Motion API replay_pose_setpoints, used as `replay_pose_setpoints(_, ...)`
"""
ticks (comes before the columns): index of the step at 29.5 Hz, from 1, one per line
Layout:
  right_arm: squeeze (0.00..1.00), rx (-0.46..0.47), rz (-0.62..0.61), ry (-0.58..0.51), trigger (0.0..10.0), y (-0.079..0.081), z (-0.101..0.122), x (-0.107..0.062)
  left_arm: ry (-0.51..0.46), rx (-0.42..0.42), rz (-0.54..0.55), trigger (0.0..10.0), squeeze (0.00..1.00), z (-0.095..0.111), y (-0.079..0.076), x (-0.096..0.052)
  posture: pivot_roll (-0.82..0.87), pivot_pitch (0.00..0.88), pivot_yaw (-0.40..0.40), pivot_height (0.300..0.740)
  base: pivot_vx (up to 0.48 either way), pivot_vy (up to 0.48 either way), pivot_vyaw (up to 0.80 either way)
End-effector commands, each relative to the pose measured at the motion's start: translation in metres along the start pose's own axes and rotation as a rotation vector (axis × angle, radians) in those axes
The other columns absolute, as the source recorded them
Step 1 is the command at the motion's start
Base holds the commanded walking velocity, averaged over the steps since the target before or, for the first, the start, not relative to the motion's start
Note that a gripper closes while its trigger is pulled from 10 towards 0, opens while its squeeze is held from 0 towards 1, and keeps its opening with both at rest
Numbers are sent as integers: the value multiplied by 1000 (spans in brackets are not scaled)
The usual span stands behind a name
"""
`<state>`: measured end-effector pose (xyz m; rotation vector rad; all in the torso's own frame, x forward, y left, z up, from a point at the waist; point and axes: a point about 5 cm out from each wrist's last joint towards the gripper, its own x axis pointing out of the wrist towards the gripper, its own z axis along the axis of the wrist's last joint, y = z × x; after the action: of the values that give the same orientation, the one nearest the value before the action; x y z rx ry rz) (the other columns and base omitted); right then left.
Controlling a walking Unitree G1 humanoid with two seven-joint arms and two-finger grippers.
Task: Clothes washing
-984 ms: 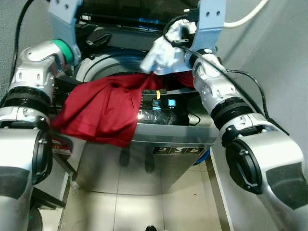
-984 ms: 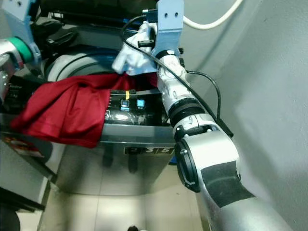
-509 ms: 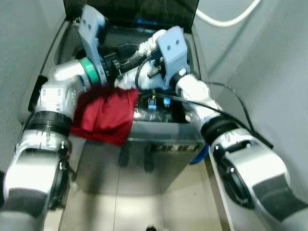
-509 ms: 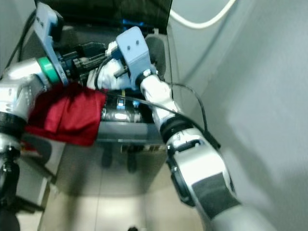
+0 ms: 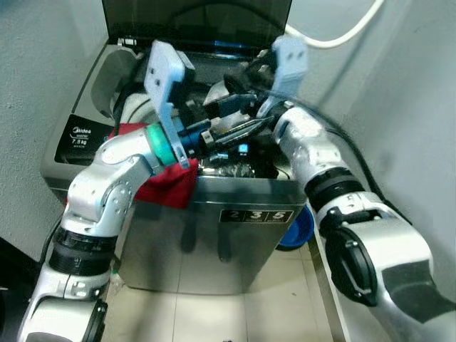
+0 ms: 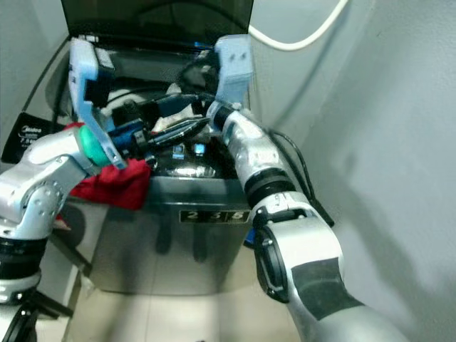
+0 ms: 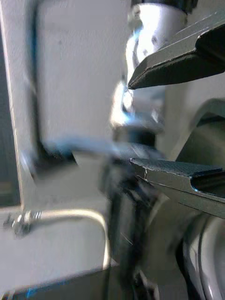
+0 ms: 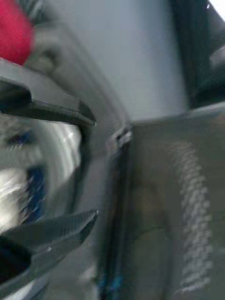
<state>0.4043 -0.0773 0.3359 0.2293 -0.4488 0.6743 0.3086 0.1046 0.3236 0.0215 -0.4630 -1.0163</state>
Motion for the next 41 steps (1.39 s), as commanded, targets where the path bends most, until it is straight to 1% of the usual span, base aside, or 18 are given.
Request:
replay_pose_setpoints(1, 1000, 45, 62, -29, 10000, -1, 0, -9, 4, 7, 41, 10000, 0, 1, -2, -6, 147, 94, 5, 740, 0, 0, 0)
replay_pose_setpoints(2, 1000, 45, 62, -29, 10000, -1, 0, -9, 4, 7, 41, 10000, 0, 1, -2, -6, 147, 94, 5, 740, 0, 0, 0)
replay_pose_setpoints(3, 1000, 35, 93, -59, 10000, -2, 4, -16, 7, 11, 74, 10000, 0, 1, -2, -10, 148, 90, 5, 740, 0, 0, 0)
replay_pose_setpoints(4, 0, 13, 104, -77, 10000, -4, 3, -27, 13, 14, 114, 10000, 0, 2, -3, -16, 150, 79, 4, 740, 0, 0, 0)
replay_pose_setpoints(7, 0, -27, 89, -50, 10000, -8, -7, -37, -2, 8, 140, 10000, 0, 5, -4, -20, 149, 77, 4, 740, 0, 0, 0)
replay_pose_setpoints(9, 0, -87, 36, 33, 10000, -15, -34, -53, -38, -6, 152, 10000, 0, 13, -9, -23, 150, 56, 5, 740, 0, 0, 0)
replay_pose_setpoints(11, 0, -87, 36, 33, 10000, -15, -34, -53, -38, -6, 152, 10000, 0, 13, -9, -23, 150, 56, 5, 740, 0, 0, 0)
replay_pose_setpoints(12, 0, -92, -18, 54, 10000, -18, -45, -58, -41, 3, 164, 10000, 0, 14, -10, -23, 153, 41, 5, 740, 0, 0, 0)
replay_pose_setpoints(14, 0, -84, -51, 62, 10000, -19, -50, -62, -39, 11, 177, 10000, 0, 14, -10, -23, 153, 38, 6, 740, 0, 0, 0)
replay_pose_setpoints(16, 0, -62, -205, -19, 10000, -31, -43, -69, 10, 90, 316, 10000, 0, 6, 4, -25, 153, 41, 4, 740, 0, 0, 0)
replay_pose_setpoints(17, 0, -62, -205, -19, 10000, -31, -43, -69, 10, 90, 316, 10000, 0, 6, 4, -25, 153, 41, 4, 740, 0, 0, 0)
replay_pose_setpoints(18, 0, -62, -262, -50, 10000, -36, -37, -73, 33, 112, 385, 10000, 0, 3, 11, -28, 152, 50, 5, 740, 0, 0, 0)
replay_pose_setpoints(19, 0, -133, -383, -112, 10000, -51, -20, -83, 46, 141, 551, 10000, 0, 3, 31, -37, 145, 67, 7, 740, 0, 0, 0)
replay_pose_setpoints(21, 0, -176, -429, -140, 10000, -57, -12, -89, 35, 158, 635, 10000, 0, 5, 41, -45, 135, 47, 12, 740, 0, 0, 0)
replay_pose_setpoints(23, 0, -174, -430, -142, 10000, -57, -10, -92, 31, 157, 653, 10000, 0, 6, 43, -48, 133, 44, 13, 740, 0, 0, 0)
replay_pose_setpoints(28, 0, -188, -474, -161, 10000, -62, -2, -105, 43, 225, 815, 10000, 0, 12, 66, -66, 112, 39, 8, 740, 0, 0, 0)
replay_pose_setpoints(33, 0, -184, -554, -178, 10000, -63, -4, -117, 47, 223, 923, 10000, 0, 8, 72, -77, 103, 59, -2, 740, 0, 0, 0)
replay_pose_setpoints(41, 0, -211, -570, -156, 10000, -63, 0, -111, 41, 253, 963, 10000, 0, 5, 82, -71, 96, 44, 2, 740, 0, 0, 0)
